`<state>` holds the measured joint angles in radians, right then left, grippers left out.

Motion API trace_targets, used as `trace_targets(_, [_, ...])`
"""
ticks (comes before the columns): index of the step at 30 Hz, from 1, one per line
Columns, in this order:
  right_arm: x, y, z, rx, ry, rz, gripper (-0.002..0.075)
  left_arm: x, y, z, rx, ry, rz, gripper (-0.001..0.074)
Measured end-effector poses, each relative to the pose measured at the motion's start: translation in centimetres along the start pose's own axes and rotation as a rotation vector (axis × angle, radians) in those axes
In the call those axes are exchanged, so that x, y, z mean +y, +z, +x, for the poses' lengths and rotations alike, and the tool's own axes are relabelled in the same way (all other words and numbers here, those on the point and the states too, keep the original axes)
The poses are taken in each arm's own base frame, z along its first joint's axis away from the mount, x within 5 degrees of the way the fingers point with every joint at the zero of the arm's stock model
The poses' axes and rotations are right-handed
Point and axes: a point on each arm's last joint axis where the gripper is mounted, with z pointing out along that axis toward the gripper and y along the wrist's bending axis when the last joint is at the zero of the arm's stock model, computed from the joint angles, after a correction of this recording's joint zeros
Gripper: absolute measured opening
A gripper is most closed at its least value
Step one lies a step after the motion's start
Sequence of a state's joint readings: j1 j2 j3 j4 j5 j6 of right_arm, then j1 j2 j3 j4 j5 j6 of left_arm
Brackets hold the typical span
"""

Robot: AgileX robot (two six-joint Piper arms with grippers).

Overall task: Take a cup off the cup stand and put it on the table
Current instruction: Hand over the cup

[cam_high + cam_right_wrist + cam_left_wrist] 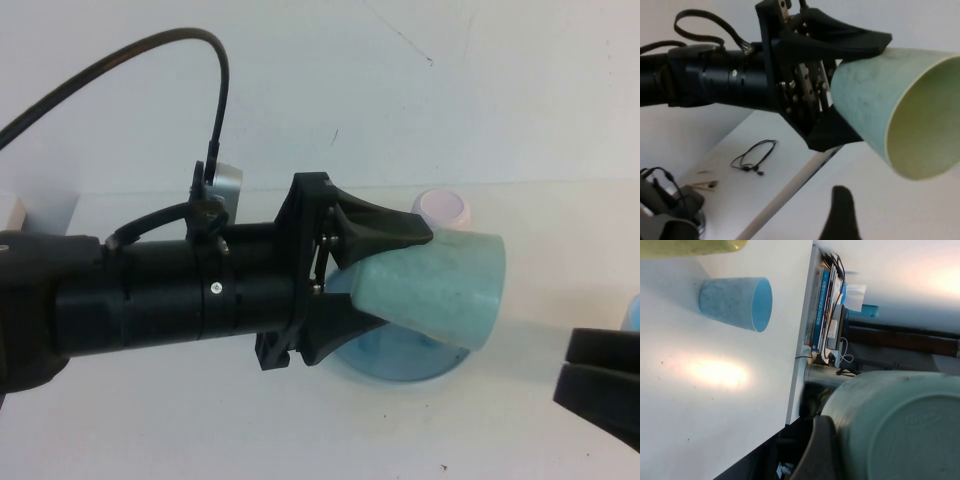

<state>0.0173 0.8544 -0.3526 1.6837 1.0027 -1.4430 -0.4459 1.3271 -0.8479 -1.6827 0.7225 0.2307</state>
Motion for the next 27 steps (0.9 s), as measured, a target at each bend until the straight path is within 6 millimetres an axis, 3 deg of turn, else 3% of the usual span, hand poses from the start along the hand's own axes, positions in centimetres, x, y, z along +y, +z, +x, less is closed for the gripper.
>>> trace_targets(7, [-1.7,1.9,-1.6,0.061,0.071,-0.128,0.0517,0.0,0.0,-0.2,-0.019,0.005,-0.005,0.0565])
trace_targets(17, [-4.6,4.1,-4.2,0.078,0.103,-0.136,0.0517,0.1,0.0,-0.5,-0.060,0.005,-0.014,0.0565])
trace_targets(27, [-4.6,9.2,-4.9,0.196,0.154,-0.274,0.0516,0.1,0.0,-0.6,-0.068,0.005,-0.016,0.0565])
